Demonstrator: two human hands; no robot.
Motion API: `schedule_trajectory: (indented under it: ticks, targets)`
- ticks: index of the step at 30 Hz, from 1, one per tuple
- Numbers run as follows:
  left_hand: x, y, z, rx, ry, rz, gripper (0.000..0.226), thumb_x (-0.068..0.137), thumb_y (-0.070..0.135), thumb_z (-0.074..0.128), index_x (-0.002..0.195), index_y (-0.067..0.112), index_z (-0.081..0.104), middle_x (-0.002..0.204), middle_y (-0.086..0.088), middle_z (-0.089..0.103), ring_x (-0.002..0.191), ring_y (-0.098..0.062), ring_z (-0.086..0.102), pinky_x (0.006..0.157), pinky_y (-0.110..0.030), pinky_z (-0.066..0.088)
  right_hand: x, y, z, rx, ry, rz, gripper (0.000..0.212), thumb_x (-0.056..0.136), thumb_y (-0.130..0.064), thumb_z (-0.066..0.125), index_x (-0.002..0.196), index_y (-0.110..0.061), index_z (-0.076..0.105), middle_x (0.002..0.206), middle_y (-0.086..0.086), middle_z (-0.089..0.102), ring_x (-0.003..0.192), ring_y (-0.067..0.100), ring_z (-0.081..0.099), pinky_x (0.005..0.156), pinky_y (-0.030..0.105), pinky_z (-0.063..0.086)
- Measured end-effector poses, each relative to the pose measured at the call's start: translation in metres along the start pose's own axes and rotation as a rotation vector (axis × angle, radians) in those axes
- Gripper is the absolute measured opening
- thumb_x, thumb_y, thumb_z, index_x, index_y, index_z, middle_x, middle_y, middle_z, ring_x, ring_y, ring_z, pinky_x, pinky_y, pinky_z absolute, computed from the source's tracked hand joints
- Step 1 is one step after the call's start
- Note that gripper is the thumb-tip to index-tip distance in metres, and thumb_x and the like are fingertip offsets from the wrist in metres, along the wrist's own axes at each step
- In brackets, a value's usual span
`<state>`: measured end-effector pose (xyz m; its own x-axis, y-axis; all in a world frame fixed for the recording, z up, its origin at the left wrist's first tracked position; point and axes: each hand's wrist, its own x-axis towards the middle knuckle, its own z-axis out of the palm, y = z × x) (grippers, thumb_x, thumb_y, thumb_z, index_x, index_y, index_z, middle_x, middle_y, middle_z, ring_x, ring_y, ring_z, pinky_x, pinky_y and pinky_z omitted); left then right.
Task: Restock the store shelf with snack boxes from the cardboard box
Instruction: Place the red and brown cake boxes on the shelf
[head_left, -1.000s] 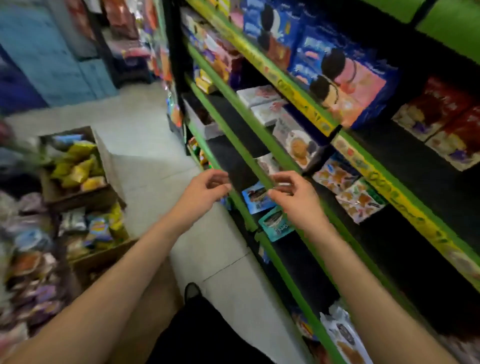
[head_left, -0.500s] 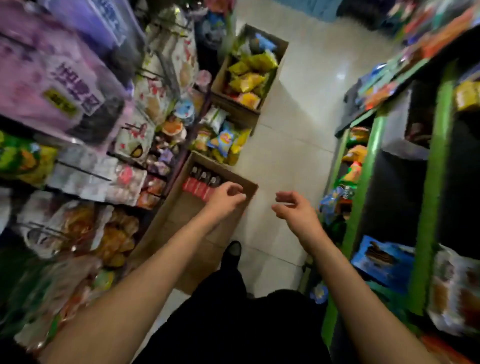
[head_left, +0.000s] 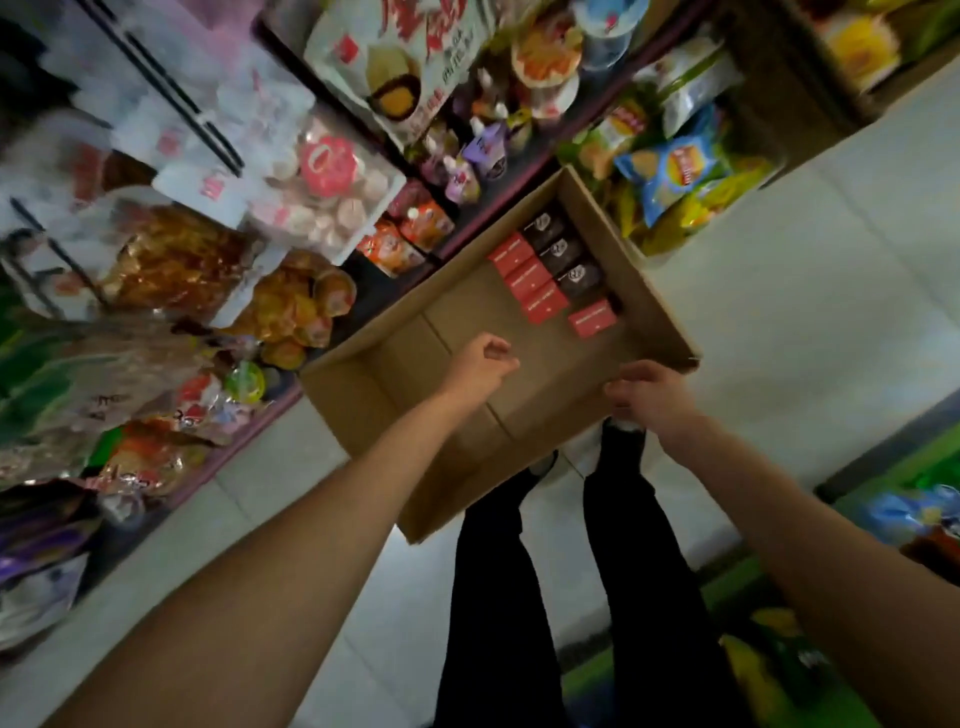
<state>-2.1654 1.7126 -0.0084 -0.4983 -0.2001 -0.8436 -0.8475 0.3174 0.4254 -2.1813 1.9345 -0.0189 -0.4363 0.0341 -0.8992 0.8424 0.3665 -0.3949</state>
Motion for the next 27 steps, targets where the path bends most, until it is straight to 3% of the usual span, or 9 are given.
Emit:
schedule_trajectory:
  ticks: [3,5,7,10,12,16,21,24,27]
  targets:
    - [0.072,-0.036,0.033,0.001,-0.002,-0.044,0.019,0.091,0.009,0.067,0.108,0.012,0.060,0.092,-0.002,0.061,0.092,-0.018,0.056,0.079,-0.026,0.044,0.077,0.020,-0.003,-0.238,-0.056,-0.049,0.014,0.085,-0.016,0.069,0.082,-0.027,0.061,0.088,-0.006,0.066,0.087,0.018,0.065,0.074,0.031,0.054]
    - [0.118,-0.056,0.054,0.046,0.002,-0.073,0.025,0.088,0.003,0.067,0.113,0.004,0.061,0.105,-0.017,0.066,0.091,-0.020,0.055,0.070,-0.025,0.044,0.123,0.029,-0.005,-0.490,-0.117,-0.123,0.002,0.090,-0.025,0.060,0.089,-0.026,0.061,0.089,-0.005,0.064,0.091,0.020,0.064,0.078,0.031,0.050]
    - [0.161,-0.070,0.073,0.125,0.027,-0.078,0.032,0.086,0.004,0.068,0.117,0.001,0.061,0.117,-0.022,0.065,0.095,-0.024,0.059,0.072,-0.028,0.046,0.166,0.038,-0.003,-0.773,-0.114,-0.237,0.008,0.095,-0.029,0.051,0.100,-0.026,0.057,0.096,-0.003,0.063,0.102,0.025,0.062,0.087,0.037,0.048]
    - [0.218,-0.075,0.097,0.341,0.071,0.030,0.048,0.084,0.014,0.069,0.130,0.008,0.056,0.132,-0.015,0.056,0.118,-0.031,0.055,0.094,-0.030,0.044,0.223,0.047,0.010,-1.118,-0.028,-0.307,0.047,0.093,-0.023,0.054,0.138,-0.025,0.040,0.137,0.007,0.048,0.124,0.032,0.050,0.100,0.049,0.046]
    - [0.249,-0.075,0.113,0.490,0.119,0.169,0.058,0.082,0.019,0.069,0.136,0.012,0.049,0.137,-0.011,0.046,0.126,-0.031,0.045,0.100,-0.034,0.042,0.255,0.050,0.022,-1.254,0.025,-0.314,0.071,0.089,-0.011,0.059,0.150,-0.024,0.025,0.153,0.009,0.028,0.130,0.036,0.043,0.100,0.051,0.046]
    - [0.296,-0.079,0.144,0.743,0.224,0.312,0.084,0.077,0.028,0.077,0.148,0.016,0.033,0.149,-0.007,0.032,0.133,-0.030,0.033,0.102,-0.043,0.039,0.306,0.061,0.042,-1.352,0.084,-0.438,0.082,0.087,-0.004,0.060,0.154,-0.026,0.018,0.162,0.010,0.007,0.131,0.041,0.039,0.094,0.050,0.047]
    - [0.320,-0.091,0.157,0.808,0.327,0.389,0.101,0.070,0.023,0.081,0.152,0.013,0.023,0.145,-0.012,0.034,0.129,-0.032,0.033,0.100,-0.044,0.039,0.333,0.077,0.046,-1.276,0.098,-0.552,0.057,0.089,-0.004,0.059,0.141,-0.019,0.038,0.144,0.016,0.033,0.116,0.042,0.050,0.092,0.051,0.047]
    - [0.311,-0.108,0.153,0.726,0.296,0.356,0.093,0.065,0.025,0.081,0.146,0.015,0.036,0.138,-0.010,0.039,0.124,-0.031,0.037,0.099,-0.043,0.039,0.325,0.084,0.050,-1.311,0.034,-0.588,0.055,0.088,-0.005,0.060,0.138,-0.021,0.042,0.136,0.015,0.037,0.113,0.043,0.050,0.093,0.055,0.046]
    - [0.294,-0.134,0.143,0.536,0.229,0.280,0.065,0.070,0.019,0.077,0.129,0.012,0.049,0.128,-0.009,0.039,0.122,-0.029,0.038,0.096,-0.043,0.046,0.312,0.091,0.063,-1.319,-0.120,-0.624,0.054,0.088,-0.007,0.060,0.137,-0.023,0.043,0.136,0.011,0.038,0.117,0.040,0.048,0.096,0.055,0.047]
